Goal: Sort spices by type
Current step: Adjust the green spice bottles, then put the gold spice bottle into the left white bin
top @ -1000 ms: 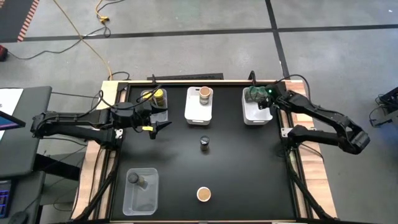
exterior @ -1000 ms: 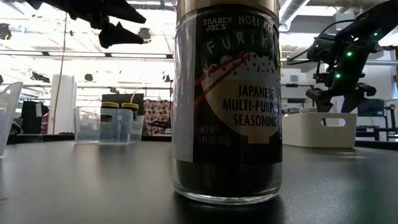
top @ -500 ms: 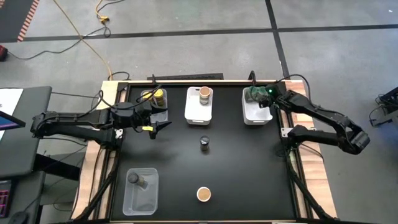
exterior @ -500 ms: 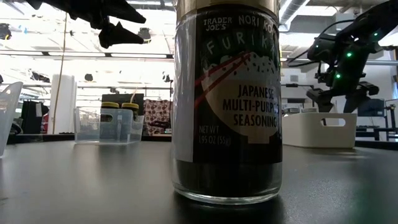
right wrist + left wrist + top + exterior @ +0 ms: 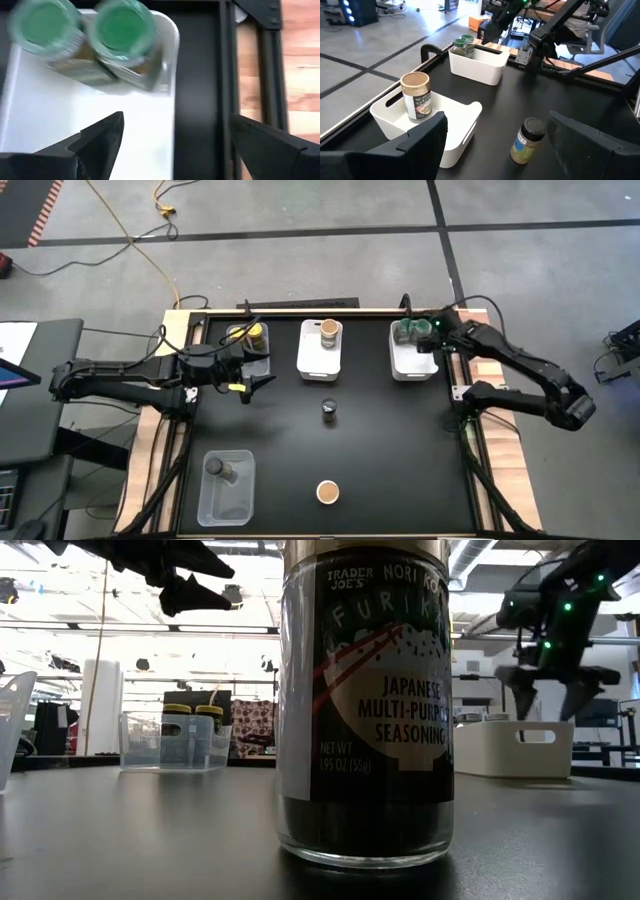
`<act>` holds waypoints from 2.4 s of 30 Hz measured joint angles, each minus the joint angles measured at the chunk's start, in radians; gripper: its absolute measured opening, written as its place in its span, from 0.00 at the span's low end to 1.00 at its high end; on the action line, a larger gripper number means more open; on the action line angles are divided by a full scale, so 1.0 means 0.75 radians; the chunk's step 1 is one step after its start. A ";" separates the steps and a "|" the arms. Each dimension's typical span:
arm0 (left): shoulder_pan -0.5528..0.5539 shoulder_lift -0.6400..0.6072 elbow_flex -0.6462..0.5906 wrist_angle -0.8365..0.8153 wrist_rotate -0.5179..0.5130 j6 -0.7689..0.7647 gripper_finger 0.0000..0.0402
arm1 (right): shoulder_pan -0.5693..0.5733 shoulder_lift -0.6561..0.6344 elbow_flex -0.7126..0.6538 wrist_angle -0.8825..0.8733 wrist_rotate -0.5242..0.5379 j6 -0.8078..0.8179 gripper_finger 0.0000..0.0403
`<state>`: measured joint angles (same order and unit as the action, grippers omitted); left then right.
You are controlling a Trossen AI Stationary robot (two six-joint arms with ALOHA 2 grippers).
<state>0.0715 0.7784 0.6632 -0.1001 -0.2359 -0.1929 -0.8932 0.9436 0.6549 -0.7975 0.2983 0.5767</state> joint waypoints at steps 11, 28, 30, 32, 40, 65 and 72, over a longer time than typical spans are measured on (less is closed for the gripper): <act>0.000 0.000 0.000 0.000 0.000 0.018 0.80 | -0.035 0.171 0.029 0.105 -0.017 -0.047 0.96; 0.000 -0.001 0.000 -0.001 0.001 0.009 0.80 | -0.031 0.254 0.028 0.146 0.098 0.004 0.96; 0.000 0.000 0.000 -0.001 0.001 0.011 0.80 | -0.031 0.254 0.028 0.120 0.142 0.030 0.96; 0.000 -0.001 0.000 -0.001 0.001 0.012 0.80 | -0.035 0.254 0.028 0.114 0.155 0.029 0.96; 0.000 -0.001 0.000 -0.001 0.001 0.012 0.80 | -0.035 0.253 0.028 0.105 0.164 0.025 0.96; 0.000 -0.001 0.000 0.000 0.001 0.013 0.80 | 0.210 -0.130 0.297 -0.217 0.011 0.000 0.96; 0.000 0.000 0.000 0.000 0.001 0.008 0.80 | 0.456 -0.222 0.333 -0.093 -0.126 0.089 0.96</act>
<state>0.0716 0.7783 0.6632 -0.1002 -0.2352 -0.1867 -0.5509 0.7773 0.9047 -0.8671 0.2039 0.6431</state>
